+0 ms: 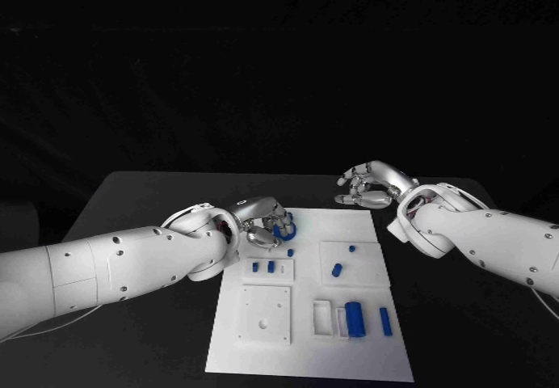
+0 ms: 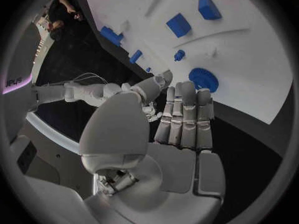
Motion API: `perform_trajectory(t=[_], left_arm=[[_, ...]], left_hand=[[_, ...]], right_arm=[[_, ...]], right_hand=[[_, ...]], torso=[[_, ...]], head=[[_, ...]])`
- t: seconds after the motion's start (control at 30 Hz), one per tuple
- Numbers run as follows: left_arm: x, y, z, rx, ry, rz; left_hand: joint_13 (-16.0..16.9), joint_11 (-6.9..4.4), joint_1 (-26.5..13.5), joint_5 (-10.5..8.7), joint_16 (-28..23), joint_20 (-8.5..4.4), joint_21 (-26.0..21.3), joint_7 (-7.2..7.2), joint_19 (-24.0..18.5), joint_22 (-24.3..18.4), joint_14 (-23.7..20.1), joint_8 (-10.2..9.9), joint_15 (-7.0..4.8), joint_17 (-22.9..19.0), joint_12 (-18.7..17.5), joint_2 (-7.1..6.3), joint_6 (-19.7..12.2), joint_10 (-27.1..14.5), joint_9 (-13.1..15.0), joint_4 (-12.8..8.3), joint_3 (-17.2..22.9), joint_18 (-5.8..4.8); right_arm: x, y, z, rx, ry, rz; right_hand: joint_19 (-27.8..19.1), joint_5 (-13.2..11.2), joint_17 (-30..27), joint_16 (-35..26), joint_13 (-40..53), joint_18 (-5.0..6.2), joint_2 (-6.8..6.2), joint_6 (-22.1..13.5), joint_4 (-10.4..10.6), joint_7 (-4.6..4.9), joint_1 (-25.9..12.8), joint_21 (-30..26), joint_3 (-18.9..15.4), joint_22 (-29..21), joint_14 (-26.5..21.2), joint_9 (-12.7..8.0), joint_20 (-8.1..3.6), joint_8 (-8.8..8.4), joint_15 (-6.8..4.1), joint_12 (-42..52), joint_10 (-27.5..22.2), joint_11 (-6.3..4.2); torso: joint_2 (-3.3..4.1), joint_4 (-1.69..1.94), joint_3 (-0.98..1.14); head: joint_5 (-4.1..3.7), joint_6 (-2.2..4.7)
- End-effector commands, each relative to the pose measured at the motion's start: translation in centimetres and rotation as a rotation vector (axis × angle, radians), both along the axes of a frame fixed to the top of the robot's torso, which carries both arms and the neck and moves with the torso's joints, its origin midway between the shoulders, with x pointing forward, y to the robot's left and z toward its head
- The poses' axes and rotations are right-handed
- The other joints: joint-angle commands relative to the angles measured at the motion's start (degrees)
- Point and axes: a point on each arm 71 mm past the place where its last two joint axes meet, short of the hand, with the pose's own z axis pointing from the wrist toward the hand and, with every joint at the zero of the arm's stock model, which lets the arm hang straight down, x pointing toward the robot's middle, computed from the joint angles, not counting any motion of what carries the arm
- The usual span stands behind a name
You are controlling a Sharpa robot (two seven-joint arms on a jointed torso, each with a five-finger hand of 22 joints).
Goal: Assemble the parts on the task board
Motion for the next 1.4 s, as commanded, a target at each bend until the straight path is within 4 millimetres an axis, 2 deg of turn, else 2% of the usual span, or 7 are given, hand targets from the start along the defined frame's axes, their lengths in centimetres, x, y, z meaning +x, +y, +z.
perform_trajectory(t=[0.03, 0.17, 0.5, 0.93, 1.13, 1.4], left_arm=[[-0.2, -0.7, 0.1, 0.087, -0.112, -0.082], [-0.2, -1.1, -0.2, 0.143, -0.113, -0.101], [-0.1, -2.0, -1.3, 0.237, -0.035, -0.131], [0.0, -2.7, -2.3, 0.290, -0.073, -0.151], [0.1, -2.6, -2.7, 0.291, -0.077, -0.146], [0.2, -2.6, -2.9, 0.300, -0.073, -0.143]], left_hand=[[-0.34, -0.08, -0.06, -0.27, 0.06, -0.72, 0.13, -0.11, 0.62, 0.12, 0.62, 0.00, -0.03, -0.01, -0.40, -0.82, -0.14, 0.59, -0.23, 0.58, 0.00, 1.64], [-0.88, -0.35, -0.04, -0.29, 0.56, -1.01, 0.57, -0.04, 1.78, 0.31, 1.90, 0.19, -0.33, 0.18, -1.05, -1.02, 0.19, 1.43, -0.70, 1.12, -0.24, 1.99], [-2.46, 0.05, -0.92, -0.48, 1.21, -0.82, 1.09, 0.11, 3.00, 0.72, 3.14, 0.27, -0.01, 0.49, -3.65, -1.50, 0.45, 0.90, -1.73, 2.24, -1.02, 2.60], [-4.65, 0.51, -1.27, -0.61, 2.38, -0.40, 1.93, 0.15, 4.10, 1.39, 4.05, 0.00, 0.40, 1.04, -6.63, -2.02, -0.14, -0.28, -3.03, 3.13, -1.70, 3.56], [-5.07, 0.53, -1.07, -0.56, 2.52, -0.36, 2.01, 0.23, 4.26, 1.47, 4.19, -0.05, 0.42, 1.09, -7.07, -1.68, -0.28, -0.25, -3.32, 3.32, -1.56, 3.73], [-5.68, 0.51, -0.85, -0.58, 2.62, -0.31, 2.06, 0.44, 4.42, 1.56, 4.35, -0.05, 0.40, 1.08, -7.61, -0.27, -0.40, 0.14, -3.81, 3.86, -1.13, 3.88]], right_arm=[[-0.1, 0.2, 0.0, 0.003, -0.003, 0.015], [-0.1, 0.3, 0.0, 0.003, -0.003, 0.018], [-0.2, 0.6, 0.0, 0.005, -0.001, 0.025], [-0.2, 0.8, 0.0, 0.006, 0.001, 0.030], [-0.3, 0.9, 0.0, 0.006, 0.002, 0.034], [-0.3, 0.9, 0.0, 0.007, 0.002, 0.035]], right_hand=[[0.00, 0.33, 0.09, -0.27, -0.07, 0.83, 0.28, -0.16, -0.07, 0.36, -0.02, -0.18, 0.05, 0.08, 0.35, -0.08, 0.23, 0.18, 0.09, 0.27, -0.38, -0.08], [0.01, 0.33, 0.09, -0.27, -0.08, 0.83, 0.29, -0.17, -0.08, 0.36, 0.00, -0.18, 0.07, 0.09, 0.35, -0.09, 0.23, 0.18, 0.09, 0.28, -0.38, -0.08], [0.01, 0.35, 0.09, -0.28, -0.11, 0.83, 0.32, -0.17, -0.07, 0.37, 0.02, -0.19, 0.09, 0.10, 0.35, -0.09, 0.23, 0.18, 0.09, 0.30, -0.38, -0.07], [0.03, 0.35, 0.10, -0.28, -0.14, 0.83, 0.34, -0.17, -0.05, 0.38, 0.02, -0.20, 0.11, 0.13, 0.36, -0.10, 0.24, 0.18, 0.10, 0.33, -0.38, -0.07], [0.03, 0.35, 0.11, -0.28, -0.16, 0.82, 0.34, -0.17, -0.03, 0.38, 0.00, -0.21, 0.10, 0.14, 0.37, -0.10, 0.24, 0.18, 0.10, 0.35, -0.38, -0.06], [0.04, 0.33, 0.11, -0.28, -0.18, 0.82, 0.37, -0.16, 0.02, 0.38, -0.05, -0.22, 0.09, 0.16, 0.37, -0.10, 0.26, 0.19, 0.11, 0.37, -0.38, -0.06]], torso=[[0.01, -0.03, 0.04], [-0.02, 0.08, 0.07], [-0.03, 0.06, 0.00], [-0.02, 0.11, -0.01], [-0.03, 0.03, 0.04], [-0.03, 0.06, 0.05]], head=[[-0.06, -0.02], [-0.14, -0.10], [-0.10, -0.29], [-0.29, -0.55], [-0.27, -0.67], [-0.32, -0.75]])
